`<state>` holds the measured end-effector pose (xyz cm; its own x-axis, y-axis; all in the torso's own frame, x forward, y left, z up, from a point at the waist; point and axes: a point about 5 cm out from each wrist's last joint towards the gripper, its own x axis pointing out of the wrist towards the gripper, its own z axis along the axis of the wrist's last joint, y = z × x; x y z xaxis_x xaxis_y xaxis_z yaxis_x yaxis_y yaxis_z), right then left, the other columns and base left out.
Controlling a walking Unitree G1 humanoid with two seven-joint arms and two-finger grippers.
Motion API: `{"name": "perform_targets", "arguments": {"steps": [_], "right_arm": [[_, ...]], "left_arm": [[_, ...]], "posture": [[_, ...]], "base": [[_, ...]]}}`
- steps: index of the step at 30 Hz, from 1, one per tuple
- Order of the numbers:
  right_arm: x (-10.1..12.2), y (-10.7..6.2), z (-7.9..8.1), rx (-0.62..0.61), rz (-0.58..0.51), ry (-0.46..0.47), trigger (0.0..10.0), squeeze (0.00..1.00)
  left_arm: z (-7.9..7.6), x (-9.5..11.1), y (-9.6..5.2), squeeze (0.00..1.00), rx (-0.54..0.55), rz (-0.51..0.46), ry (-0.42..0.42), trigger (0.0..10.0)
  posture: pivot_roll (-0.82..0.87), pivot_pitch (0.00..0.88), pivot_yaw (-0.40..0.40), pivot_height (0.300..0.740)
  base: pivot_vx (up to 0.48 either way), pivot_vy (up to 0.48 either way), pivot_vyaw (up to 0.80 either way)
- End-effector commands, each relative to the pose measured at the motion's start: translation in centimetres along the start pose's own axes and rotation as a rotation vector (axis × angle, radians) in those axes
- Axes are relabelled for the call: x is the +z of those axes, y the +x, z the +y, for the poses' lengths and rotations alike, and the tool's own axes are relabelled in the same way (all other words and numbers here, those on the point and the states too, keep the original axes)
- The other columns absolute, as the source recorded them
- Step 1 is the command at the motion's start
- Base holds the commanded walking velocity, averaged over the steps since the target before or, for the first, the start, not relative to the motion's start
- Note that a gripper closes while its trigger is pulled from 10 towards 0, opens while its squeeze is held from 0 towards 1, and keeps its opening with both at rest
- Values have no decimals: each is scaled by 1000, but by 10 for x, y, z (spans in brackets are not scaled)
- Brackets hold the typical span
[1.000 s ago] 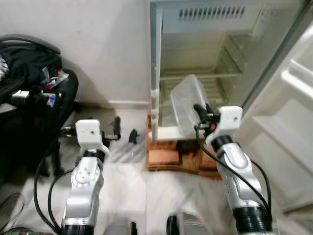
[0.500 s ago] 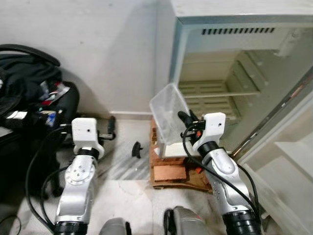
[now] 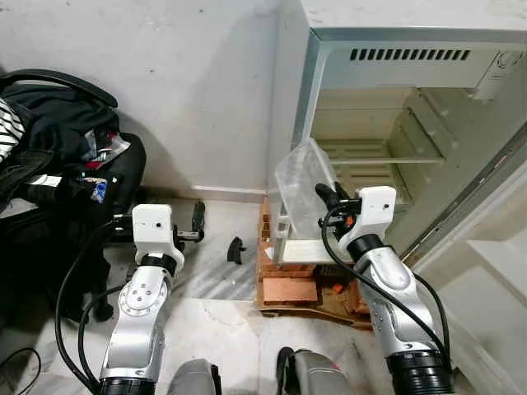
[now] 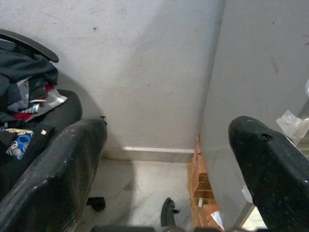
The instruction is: Restocking fridge
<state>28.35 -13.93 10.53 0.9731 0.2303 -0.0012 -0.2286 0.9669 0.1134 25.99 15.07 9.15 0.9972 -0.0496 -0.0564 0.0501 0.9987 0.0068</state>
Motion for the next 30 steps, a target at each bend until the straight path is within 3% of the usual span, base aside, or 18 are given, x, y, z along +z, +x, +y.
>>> {"name": "perform_targets", "arguments": {"steps": [1, 9, 16, 20, 30], "right_arm": [[7, 0, -5, -9, -20, 7, 10000, 0], [0, -7, -13, -1, 33, 26, 10000, 0], [-11, -19, -28, -8, 99, 21, 10000, 0], [-12, -20, -30, 0, 112, 24, 10000, 0], [-11, -20, -31, 34, 125, 40, 10000, 0]], "left_arm": [[0, 1, -2, 0, -6, 3, 3, 10000], [-1, 0, -3, 0, -17, 8, 14, 10000], [-2, -1, -4, 0, -24, 13, 9, 10000], [-3, -1, -4, 0, -28, 14, 8, 10000], [0, 0, -4, 0, -8, 7, -17, 10000]], "posture": [[45, 116, -11, 740], [40, 122, -14, 740], [36, 127, -13, 740], [35, 127, -13, 740], [38, 128, -15, 740]], "base": [[0, 0, 0], [0, 0, 0], [0, -337, 0], [0, -441, 0], [0, 0, 0]]}}
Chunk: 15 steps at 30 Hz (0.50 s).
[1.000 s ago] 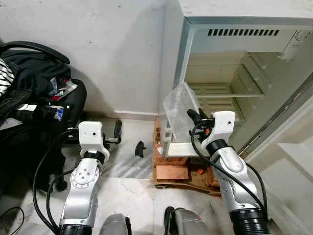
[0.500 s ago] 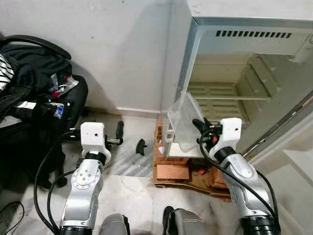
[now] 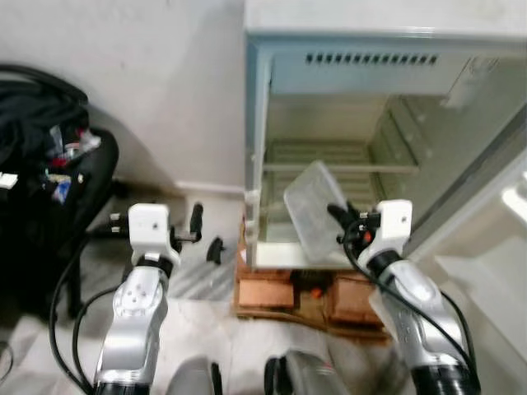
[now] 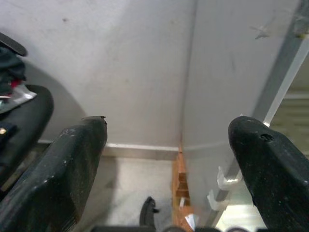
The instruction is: Restocking fridge
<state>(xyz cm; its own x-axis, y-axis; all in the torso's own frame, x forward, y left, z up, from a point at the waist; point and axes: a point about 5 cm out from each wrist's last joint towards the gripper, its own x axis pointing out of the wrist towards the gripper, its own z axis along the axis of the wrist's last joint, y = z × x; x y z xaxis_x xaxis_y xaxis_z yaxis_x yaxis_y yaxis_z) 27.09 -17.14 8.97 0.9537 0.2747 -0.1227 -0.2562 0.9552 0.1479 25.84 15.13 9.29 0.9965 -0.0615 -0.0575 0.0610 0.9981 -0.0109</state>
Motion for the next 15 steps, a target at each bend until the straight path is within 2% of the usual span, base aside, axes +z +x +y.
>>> {"name": "perform_targets", "arguments": {"steps": [1, 6, 15], "right_arm": [[2, 0, -2, 2, -6, 10, 10000, 0], [7, 3, -2, -2, -33, 21, 10000, 0], [13, 11, 9, -18, -87, 46, 10000, 0]], "left_arm": [[0, -1, -2, 0, 5, 7, -1, 10000], [0, -1, -2, 0, 7, 8, -1, 10000], [4, 1, -2, 0, 18, -5, -5, 10000]], "posture": [[38, 128, -14, 740], [37, 127, -12, 740], [43, 129, -14, 740]], "base": [[0, 0, 0], [0, 0, 0], [0, 0, 0]]}}
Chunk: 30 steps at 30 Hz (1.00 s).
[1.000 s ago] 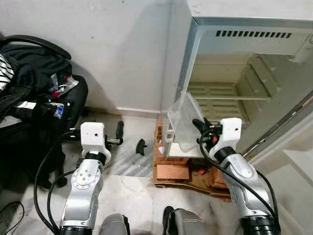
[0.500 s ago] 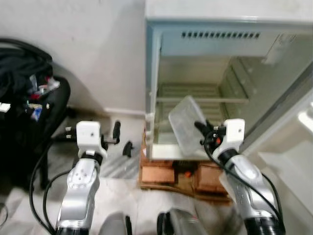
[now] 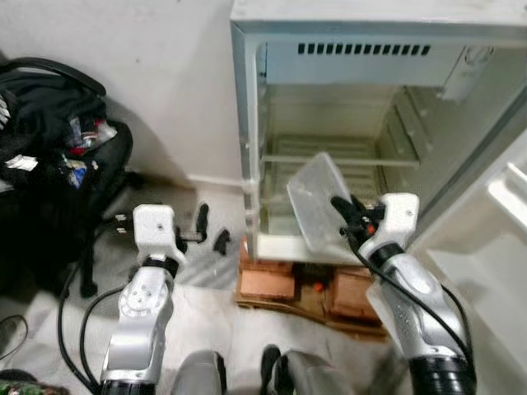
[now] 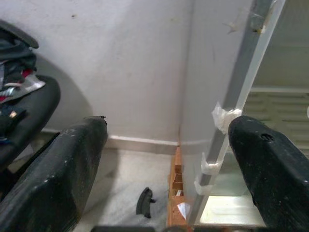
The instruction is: Restocking fridge
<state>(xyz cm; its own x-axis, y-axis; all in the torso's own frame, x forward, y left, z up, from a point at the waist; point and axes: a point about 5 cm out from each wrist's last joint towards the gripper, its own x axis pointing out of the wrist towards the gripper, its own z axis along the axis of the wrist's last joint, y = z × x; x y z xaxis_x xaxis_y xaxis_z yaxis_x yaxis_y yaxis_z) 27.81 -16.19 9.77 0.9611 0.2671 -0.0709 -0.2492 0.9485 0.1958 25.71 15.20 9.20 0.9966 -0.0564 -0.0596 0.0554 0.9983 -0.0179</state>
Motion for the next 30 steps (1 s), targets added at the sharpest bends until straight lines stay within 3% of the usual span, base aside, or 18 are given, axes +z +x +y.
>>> {"name": "perform_targets", "arguments": {"steps": [1, 6, 30], "right_arm": [[5, 2, 0, -17, -35, -4, 10000, 0], [8, 6, 4, -32, -57, 11, 10000, 0], [14, 13, 4, -99, -106, -12, 10000, 0]], "left_arm": [[3, 2, -1, 0, 13, -7, 3, 10000], [3, 2, -2, 0, 17, -7, -3, 10000], [3, 2, -4, 0, 11, -4, -31, 10000]], "posture": [[43, 129, -14, 740], [45, 129, -14, 740], [45, 146, -17, 740]], "base": [[0, 0, 0], [0, 0, 0], [0, 323, 0]]}}
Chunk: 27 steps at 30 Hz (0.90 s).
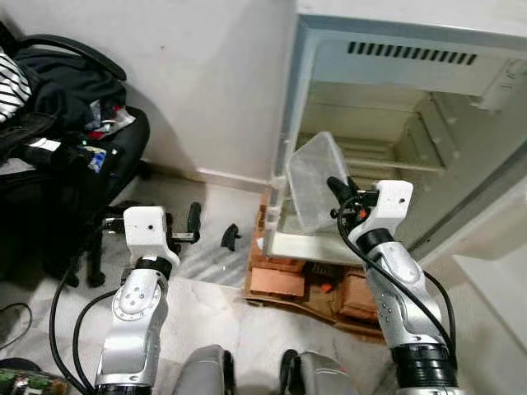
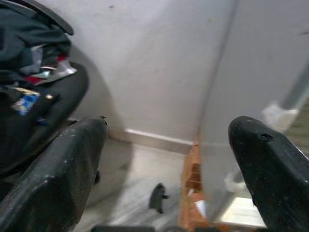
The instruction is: Restocking fridge
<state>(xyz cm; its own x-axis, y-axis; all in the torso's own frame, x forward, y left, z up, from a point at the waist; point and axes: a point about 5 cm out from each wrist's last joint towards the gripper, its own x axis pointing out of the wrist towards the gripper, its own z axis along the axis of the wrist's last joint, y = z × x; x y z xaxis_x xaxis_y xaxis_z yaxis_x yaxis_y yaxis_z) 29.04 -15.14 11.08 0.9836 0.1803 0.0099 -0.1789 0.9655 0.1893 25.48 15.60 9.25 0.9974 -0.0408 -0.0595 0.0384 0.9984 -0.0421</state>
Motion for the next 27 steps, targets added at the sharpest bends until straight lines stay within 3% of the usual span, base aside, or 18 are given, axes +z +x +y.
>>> {"name": "perform_targets", "arguments": {"steps": [1, 16, 22, 27], "right_arm": [[2, 0, -6, -28, -11, -9, 10000, 0], [6, -4, -20, -101, -30, -38, 10000, 0], [1, -24, -33, -127, 5, -50, 10000, 0], [-4, -36, -36, -138, 26, -47, 10000, 0]], "left_arm": [[-1, 2, -1, 0, -7, -3, -4, 10000], [-4, -2, -2, 0, -20, 18, 16, 10000], [-3, -2, -2, 0, -25, 22, 24, 10000], [-3, -2, -2, 0, -27, 22, 30, 10000]], "posture": [[45, 146, -17, 740], [45, 137, -15, 740], [35, 135, -16, 740], [30, 136, -12, 740]], "base": [[0, 386, 0], [0, 0, 0], [0, 0, 0], [0, 0, 0]]}}
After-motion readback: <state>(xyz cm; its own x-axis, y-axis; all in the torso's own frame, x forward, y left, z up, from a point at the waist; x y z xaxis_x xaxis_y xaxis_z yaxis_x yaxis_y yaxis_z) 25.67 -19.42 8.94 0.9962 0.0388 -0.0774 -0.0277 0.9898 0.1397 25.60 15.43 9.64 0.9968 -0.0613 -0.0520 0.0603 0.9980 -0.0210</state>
